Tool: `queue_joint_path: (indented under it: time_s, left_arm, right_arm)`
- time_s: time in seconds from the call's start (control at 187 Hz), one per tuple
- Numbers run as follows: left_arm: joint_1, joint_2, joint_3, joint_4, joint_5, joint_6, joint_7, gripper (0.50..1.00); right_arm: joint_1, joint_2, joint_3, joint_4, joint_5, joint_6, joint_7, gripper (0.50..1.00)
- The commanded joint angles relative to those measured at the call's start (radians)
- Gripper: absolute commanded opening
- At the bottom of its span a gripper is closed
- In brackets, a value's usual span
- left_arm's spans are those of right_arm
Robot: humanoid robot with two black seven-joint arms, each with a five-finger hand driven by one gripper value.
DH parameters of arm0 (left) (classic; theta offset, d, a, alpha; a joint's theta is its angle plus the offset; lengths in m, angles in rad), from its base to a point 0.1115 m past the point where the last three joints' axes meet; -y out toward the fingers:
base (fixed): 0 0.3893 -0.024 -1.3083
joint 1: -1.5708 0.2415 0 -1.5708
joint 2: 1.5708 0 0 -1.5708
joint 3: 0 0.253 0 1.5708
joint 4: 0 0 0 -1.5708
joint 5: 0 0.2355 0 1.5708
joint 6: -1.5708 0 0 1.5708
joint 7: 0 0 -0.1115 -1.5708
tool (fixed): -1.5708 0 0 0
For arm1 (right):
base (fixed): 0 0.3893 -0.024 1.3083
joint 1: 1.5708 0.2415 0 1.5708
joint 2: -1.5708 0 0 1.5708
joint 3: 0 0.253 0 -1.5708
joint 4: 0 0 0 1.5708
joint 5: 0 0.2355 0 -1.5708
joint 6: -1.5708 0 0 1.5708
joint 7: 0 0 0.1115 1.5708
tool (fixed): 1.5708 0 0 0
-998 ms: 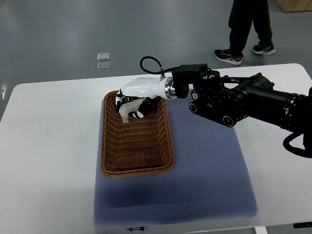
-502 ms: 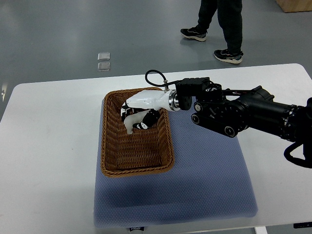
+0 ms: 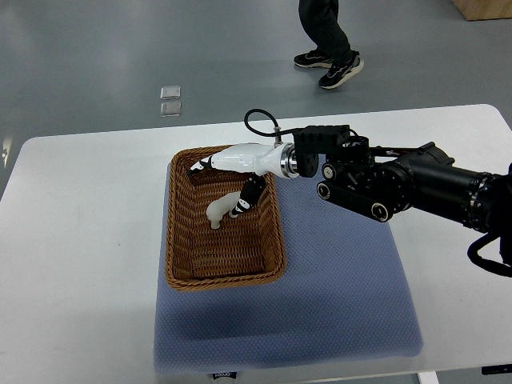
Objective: Place white bear in brown basket with right hand
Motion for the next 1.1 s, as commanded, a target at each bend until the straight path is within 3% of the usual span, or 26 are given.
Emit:
queue_joint_path:
  time_s: [0.0,0.128,0.246,0.438,0.753,0.95,1.095]
  left_arm:
    - [0.0,0.0,0.0,0.0,0.0,0.0,0.0,1.0]
    - [0.0,0.0,0.0,0.0,0.0,0.0,0.0,1.0]
    - [0.0,0.0,0.0,0.0,0.0,0.0,0.0,1.0]
    - [0.0,0.0,0.0,0.0,0.0,0.0,0.0,1.0]
    - [0.0,0.0,0.0,0.0,0.0,0.0,0.0,1.0]
    - [0.0,0.0,0.0,0.0,0.0,0.0,0.0,1.0]
    - [0.0,0.0,0.0,0.0,0.0,0.0,0.0,1.0]
  right_arm:
    - [0.002,-0.022,0.071,0.001,0.103,0.046,-0.004,0.913]
    - [-0.003,-0.059,0.166,0.0,0.321,0.157,-0.01,0.924]
    - [-0.015,-0.097,0.212,0.0,0.525,0.192,-0.025,0.926]
    - [-0.106,-0.151,0.26,-0.003,0.836,0.192,-0.039,0.926]
    - [-0.241,-0.18,0.401,-0.031,1.244,0.177,-0.171,0.926]
    - [-0.262,-0.21,0.396,-0.069,1.517,0.172,-0.215,0.926]
    - [-0.277,-0.217,0.393,-0.069,1.58,0.169,-0.243,0.926]
